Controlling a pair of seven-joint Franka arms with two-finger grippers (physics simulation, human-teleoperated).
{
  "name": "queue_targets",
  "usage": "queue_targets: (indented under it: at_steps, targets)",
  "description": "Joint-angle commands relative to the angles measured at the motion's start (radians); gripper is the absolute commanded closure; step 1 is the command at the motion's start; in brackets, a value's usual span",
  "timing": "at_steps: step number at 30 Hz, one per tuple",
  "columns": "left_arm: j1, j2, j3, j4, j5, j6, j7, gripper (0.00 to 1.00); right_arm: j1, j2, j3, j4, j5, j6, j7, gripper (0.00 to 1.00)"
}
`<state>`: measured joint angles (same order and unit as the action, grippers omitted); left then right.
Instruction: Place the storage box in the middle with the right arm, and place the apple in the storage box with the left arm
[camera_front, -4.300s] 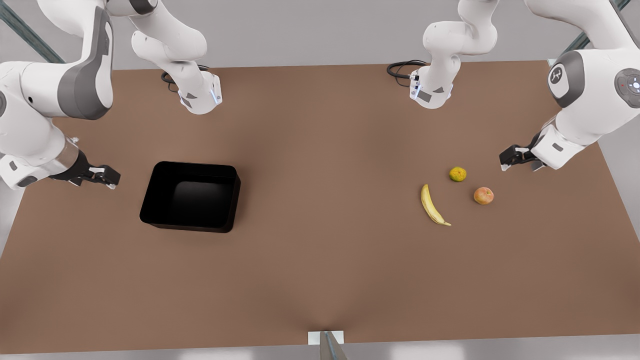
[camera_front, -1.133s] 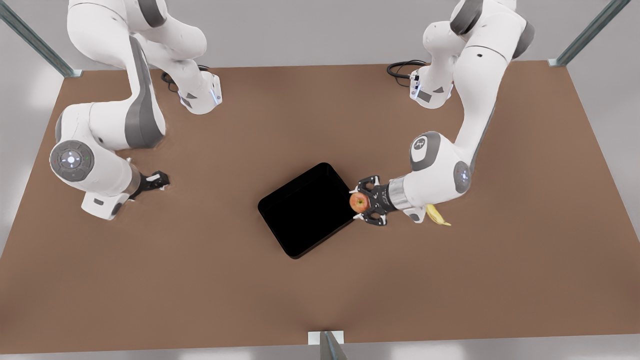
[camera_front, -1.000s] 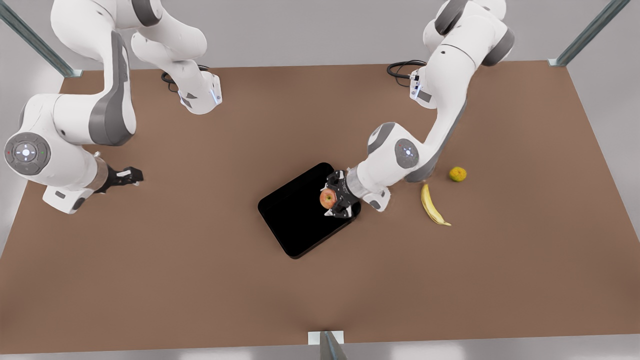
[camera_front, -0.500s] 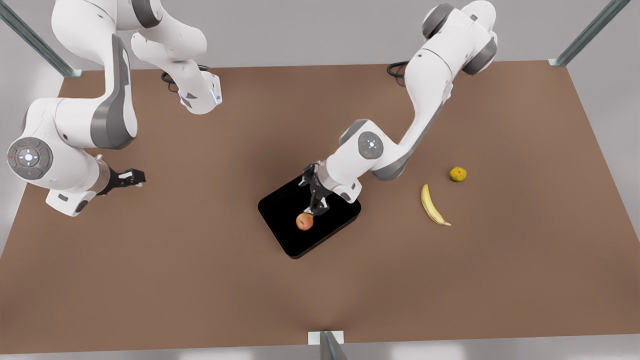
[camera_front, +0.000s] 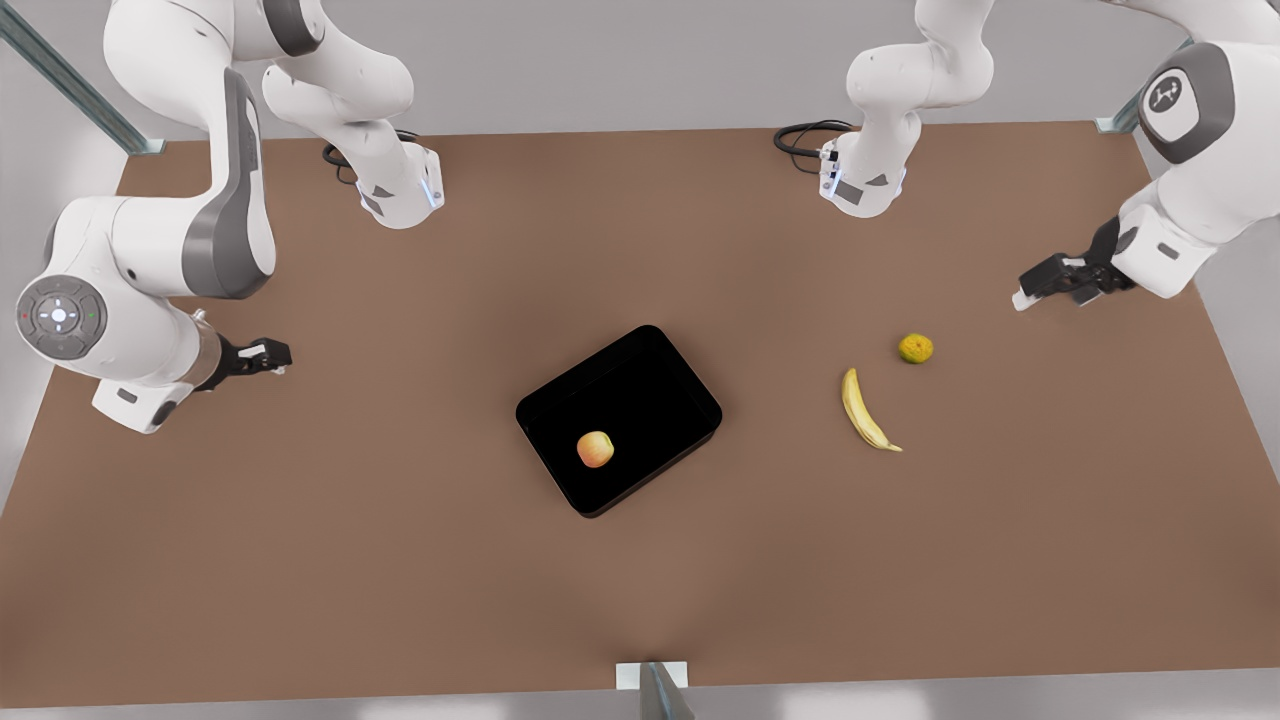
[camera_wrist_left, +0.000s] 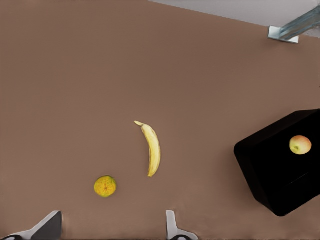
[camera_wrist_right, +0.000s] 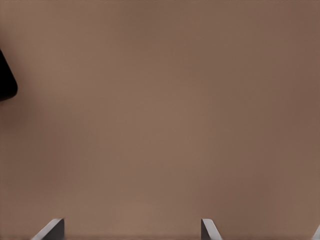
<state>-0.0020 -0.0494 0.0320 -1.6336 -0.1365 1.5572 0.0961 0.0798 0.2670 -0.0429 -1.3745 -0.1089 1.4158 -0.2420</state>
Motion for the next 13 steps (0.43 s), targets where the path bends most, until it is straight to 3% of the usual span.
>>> queue_targets:
  at_steps: [1,4,5,6,13]
  targets:
    - [-0.059,-0.004,-0.003,-0.012,0.067,0.003,0.016,0.00,0.000,0.000,0.000,0.000,0.000,0.000,0.000,0.00]
    - [-0.072,0.095,-0.024,-0.009,0.066,0.069,-0.010,0.00,0.000,0.006,0.000,0.002,0.000,0.000,0.000,0.00]
    - [-0.134,0.121,0.006,0.009,0.070,0.112,-0.071,0.00,0.000,0.006,0.000,0.002,0.000,0.000,0.000,0.00]
    - [-0.228,0.095,0.109,-0.032,0.077,0.110,-0.069,0.00,0.000,0.006,0.000,0.002,0.000,0.000,0.000,0.00]
    - [-0.184,0.083,0.062,-0.071,0.090,0.106,-0.082,0.00,0.000,0.011,0.000,0.002,0.000,0.002,0.001,0.00]
